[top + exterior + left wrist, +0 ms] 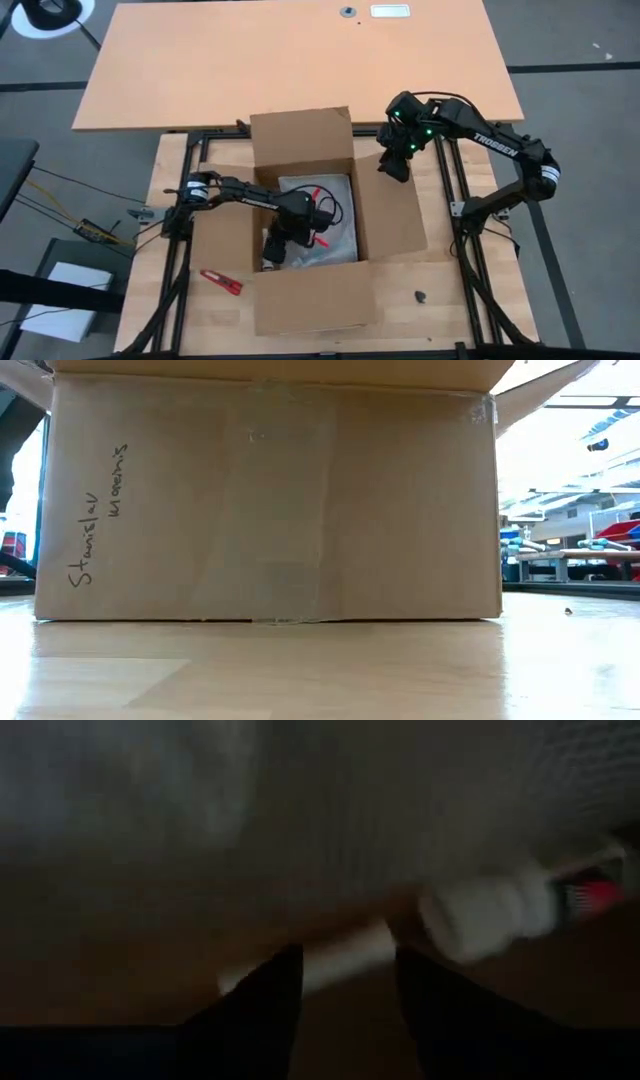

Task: Unpack boxes
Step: Put the white pill bottle into the zip bag

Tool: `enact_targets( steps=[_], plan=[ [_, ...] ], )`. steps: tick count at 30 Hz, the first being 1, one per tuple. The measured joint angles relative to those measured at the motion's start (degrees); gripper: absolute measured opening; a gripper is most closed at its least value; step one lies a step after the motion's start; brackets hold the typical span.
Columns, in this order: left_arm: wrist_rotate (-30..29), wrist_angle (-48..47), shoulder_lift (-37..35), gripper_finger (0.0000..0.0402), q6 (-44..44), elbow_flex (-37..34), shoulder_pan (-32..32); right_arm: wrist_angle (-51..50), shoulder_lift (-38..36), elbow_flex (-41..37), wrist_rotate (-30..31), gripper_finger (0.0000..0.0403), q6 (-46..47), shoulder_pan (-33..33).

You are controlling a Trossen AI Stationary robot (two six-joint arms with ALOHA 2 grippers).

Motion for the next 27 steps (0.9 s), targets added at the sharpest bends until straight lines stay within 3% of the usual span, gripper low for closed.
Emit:
enact_targets(
  steps=[4,10,22,27],
  plan=[
    [2.73,-8.33,0.00,0.0173,-8.37,1.62,0.77,0.15,0.00,0.00,0.02,0.0155,0.01,0.00],
    [7.69,-6.10,-0.04,0.0180,-14.29,1.54,0.86,0.78,0.00,0.00,0.03,0.0155,0.21,0.00],
    [-1.78,-0.84,0.24,0.0256,-16.72,-0.72,0.22,0.92,0.00,0.00,0.09,0.0155,0.68,0.00],
    [0.35,-0.20,0.17,0.0266,-17.87,-5.01,-0.34,0.92,0.00,0.00,0.09,0.0155,0.70,0.00]
  ],
)
